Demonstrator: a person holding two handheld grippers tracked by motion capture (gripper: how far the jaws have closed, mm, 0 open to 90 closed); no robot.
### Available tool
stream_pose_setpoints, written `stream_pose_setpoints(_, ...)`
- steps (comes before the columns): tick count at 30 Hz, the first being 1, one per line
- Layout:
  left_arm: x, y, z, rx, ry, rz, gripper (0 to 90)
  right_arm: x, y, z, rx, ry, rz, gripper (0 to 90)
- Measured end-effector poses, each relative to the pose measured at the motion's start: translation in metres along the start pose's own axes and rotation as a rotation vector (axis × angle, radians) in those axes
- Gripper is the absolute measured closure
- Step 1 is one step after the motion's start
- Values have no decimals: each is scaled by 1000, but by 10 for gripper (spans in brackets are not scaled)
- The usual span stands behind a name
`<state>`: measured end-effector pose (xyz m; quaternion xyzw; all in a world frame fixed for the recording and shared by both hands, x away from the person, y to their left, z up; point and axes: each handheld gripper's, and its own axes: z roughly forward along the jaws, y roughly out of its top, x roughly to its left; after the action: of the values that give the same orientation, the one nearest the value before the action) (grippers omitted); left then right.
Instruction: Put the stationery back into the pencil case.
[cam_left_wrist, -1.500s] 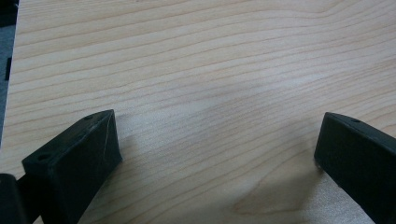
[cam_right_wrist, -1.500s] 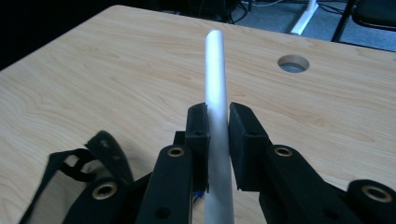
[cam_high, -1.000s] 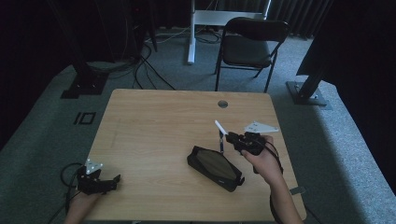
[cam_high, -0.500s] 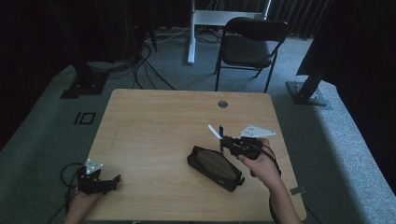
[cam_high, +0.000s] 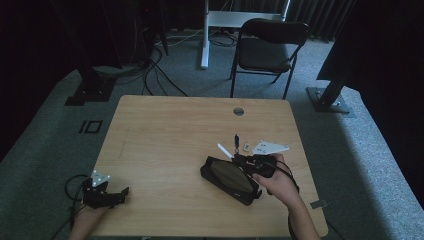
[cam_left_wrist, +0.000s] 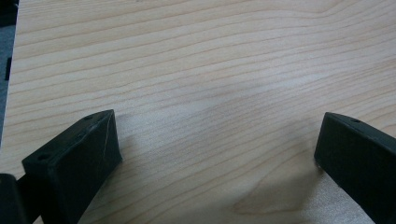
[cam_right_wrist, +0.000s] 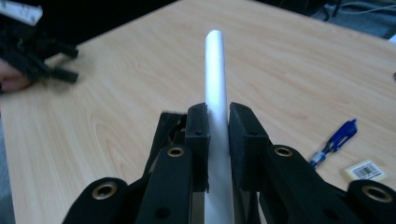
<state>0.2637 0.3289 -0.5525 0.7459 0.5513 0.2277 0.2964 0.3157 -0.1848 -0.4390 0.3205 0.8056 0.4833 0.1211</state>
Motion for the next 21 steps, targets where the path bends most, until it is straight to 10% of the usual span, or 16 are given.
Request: stream_pose_setpoints(21, 0, 0, 0, 0, 0, 0, 2, 5, -14, 14, 121, 41, -79, 782)
